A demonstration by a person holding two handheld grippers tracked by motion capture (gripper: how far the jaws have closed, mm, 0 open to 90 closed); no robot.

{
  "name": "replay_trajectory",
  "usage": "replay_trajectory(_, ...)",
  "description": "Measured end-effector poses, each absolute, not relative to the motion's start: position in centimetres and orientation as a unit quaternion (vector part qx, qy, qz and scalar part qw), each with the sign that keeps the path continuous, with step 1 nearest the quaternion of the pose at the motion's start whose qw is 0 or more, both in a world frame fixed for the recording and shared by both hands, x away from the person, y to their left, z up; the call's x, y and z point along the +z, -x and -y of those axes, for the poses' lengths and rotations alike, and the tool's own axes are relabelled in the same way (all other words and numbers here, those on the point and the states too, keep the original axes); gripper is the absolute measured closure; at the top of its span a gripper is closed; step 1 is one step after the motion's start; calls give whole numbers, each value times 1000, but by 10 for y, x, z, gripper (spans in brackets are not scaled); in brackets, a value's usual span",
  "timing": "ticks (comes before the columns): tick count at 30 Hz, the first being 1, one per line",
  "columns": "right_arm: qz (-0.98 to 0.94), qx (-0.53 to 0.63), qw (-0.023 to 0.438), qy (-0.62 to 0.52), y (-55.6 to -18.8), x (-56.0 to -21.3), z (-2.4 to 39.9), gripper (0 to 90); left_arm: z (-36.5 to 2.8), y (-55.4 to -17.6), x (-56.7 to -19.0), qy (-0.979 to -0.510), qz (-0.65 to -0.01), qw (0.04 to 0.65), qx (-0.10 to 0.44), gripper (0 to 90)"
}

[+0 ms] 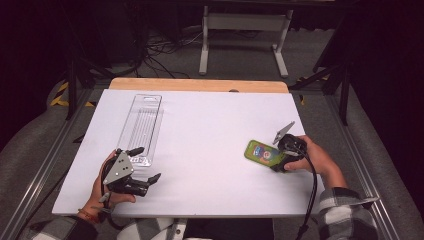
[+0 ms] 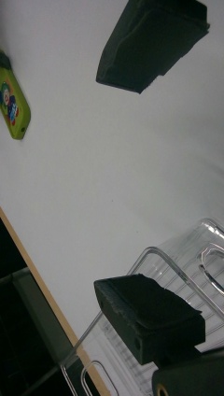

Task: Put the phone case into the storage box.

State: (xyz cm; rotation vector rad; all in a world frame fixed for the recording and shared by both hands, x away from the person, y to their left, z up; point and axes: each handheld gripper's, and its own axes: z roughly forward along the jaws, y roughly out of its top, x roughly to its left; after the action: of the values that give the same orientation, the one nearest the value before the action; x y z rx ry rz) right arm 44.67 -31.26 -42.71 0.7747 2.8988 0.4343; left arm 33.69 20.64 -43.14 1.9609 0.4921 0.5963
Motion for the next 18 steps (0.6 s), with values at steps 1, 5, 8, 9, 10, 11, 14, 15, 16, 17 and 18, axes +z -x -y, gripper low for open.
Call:
replay_trajectory(1,-954,146,57,-256,-446,-427,313,159,-206,-337,-431,-810,-201,492,248,49)
replay_trajectory(5,-950,163,72,-255,-442,-427,314,163,-206,-336,-431,-811,-199,489,252,56)
replay_trajectory(8,-934,215,92,-270,-439,-421,316,164,-205,-336,-430,-810,-194,485,267,59)
replay_trajectory(9,-934,215,92,-270,-439,-421,316,164,-204,-335,-429,-811,-194,483,268,59)
replay_trajectory(10,-923,247,100,-278,-436,-417,314,164,-203,-335,-428,-812,-187,479,276,62)
replay_trajectory(11,-923,247,100,-278,-436,-417,314,164,-202,-335,-428,-811,-186,479,280,62)
replay_trajectory(14,-906,290,98,-292,-432,-413,308,164,-197,-335,-424,-814,-170,471,294,62)
replay_trajectory(15,-899,302,101,-300,-430,-412,305,164,-195,-335,-423,-814,-163,468,303,63)
replay_trajectory(16,-895,309,99,-304,-429,-411,302,164,-191,-335,-421,-814,-154,468,308,63)
replay_trajectory(17,-890,321,97,-308,-428,-410,298,164,-188,-335,-420,-815,-150,467,310,64)
replay_trajectory(18,-887,328,97,-310,-426,-409,295,164,-180,-335,-417,-816,-132,463,320,65)
